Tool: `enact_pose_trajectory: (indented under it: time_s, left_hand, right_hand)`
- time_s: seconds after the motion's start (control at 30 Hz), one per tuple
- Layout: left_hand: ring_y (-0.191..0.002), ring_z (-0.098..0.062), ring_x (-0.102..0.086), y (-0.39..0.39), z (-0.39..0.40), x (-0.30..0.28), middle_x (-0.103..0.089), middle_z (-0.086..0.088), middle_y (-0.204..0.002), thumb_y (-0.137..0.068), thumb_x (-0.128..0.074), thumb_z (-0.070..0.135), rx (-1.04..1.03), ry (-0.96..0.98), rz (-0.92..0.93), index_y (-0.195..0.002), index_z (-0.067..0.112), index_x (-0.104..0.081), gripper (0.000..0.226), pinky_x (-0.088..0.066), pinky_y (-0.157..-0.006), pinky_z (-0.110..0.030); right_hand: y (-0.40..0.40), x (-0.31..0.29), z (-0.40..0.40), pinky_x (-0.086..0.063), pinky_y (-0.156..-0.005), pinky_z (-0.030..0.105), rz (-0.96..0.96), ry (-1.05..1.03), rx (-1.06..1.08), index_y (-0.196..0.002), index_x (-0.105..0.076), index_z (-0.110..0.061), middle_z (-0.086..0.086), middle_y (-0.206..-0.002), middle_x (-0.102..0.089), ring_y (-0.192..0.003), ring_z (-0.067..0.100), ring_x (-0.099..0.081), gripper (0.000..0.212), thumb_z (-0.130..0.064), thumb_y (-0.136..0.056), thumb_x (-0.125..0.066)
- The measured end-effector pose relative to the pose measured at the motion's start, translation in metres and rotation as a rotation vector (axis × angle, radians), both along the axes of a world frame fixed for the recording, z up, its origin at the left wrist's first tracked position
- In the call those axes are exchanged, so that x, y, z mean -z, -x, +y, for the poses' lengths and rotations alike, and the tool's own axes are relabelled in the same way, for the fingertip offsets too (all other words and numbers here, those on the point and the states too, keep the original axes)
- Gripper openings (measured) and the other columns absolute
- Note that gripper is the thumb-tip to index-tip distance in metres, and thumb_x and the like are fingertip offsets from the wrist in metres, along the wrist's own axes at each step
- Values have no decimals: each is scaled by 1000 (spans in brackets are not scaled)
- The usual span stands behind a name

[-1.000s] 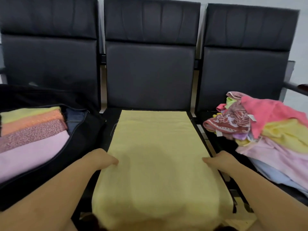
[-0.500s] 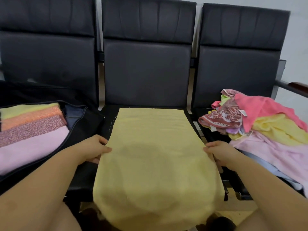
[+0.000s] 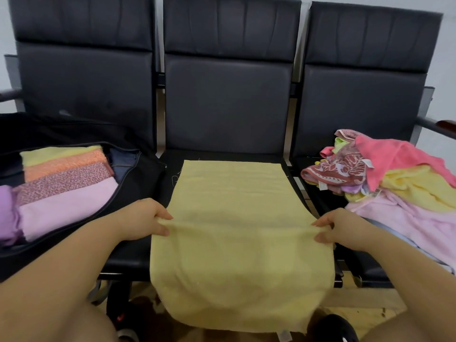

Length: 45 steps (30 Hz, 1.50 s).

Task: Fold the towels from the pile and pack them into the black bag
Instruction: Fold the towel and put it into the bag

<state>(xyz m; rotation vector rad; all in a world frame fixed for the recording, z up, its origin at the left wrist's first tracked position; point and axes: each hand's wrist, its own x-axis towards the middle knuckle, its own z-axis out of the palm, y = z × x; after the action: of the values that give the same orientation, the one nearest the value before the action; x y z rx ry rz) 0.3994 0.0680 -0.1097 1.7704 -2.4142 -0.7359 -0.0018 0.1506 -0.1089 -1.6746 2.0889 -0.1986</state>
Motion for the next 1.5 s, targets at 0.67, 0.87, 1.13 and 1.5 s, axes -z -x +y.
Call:
enact_pose_trajectory:
  time_s: [0.67,0.87,1.13,1.5]
  left_hand:
    - [-77,-22,-70,-34,21,-61,-70,-13,-91,-31,-91,56,-51,-287,1226,-92,18,-77,73,-58,-63,-31]
    - [-83,-25,-65,-29,-7,-40,-71,-15,-91,-67,-74,62,-179,4,696,-89,20,-74,47,-48,-79,-34]
    - [-34,-6,-46,-6,-43,-31,-54,0,-41,-98,-50,28,-379,213,408,-67,8,-55,37,-40,-51,-26]
    - [-145,-22,-19,60,-89,25,-3,1,-161,-90,-61,39,-266,-47,318,-149,30,17,99,-24,-116,-43]
  right_hand:
    - [-6,-74,30,-47,-68,25,-893,349,211,-86,-71,-18,2,-83,-75,-68,3,-69,33,-24,-99,-42]
    - [-3,-46,-7,-39,-66,24,-190,473,112,-74,-62,-30,-9,-76,-63,-73,4,-55,21,-30,-94,-55]
    - [2,-30,-59,-42,-58,29,-111,566,200,-72,-68,-10,3,-48,-60,-57,21,-60,36,-32,-96,-53]
    - [-32,13,-115,-29,-112,37,-305,305,76,-149,20,-29,-4,-161,-4,-143,18,-23,118,-46,-76,-72]
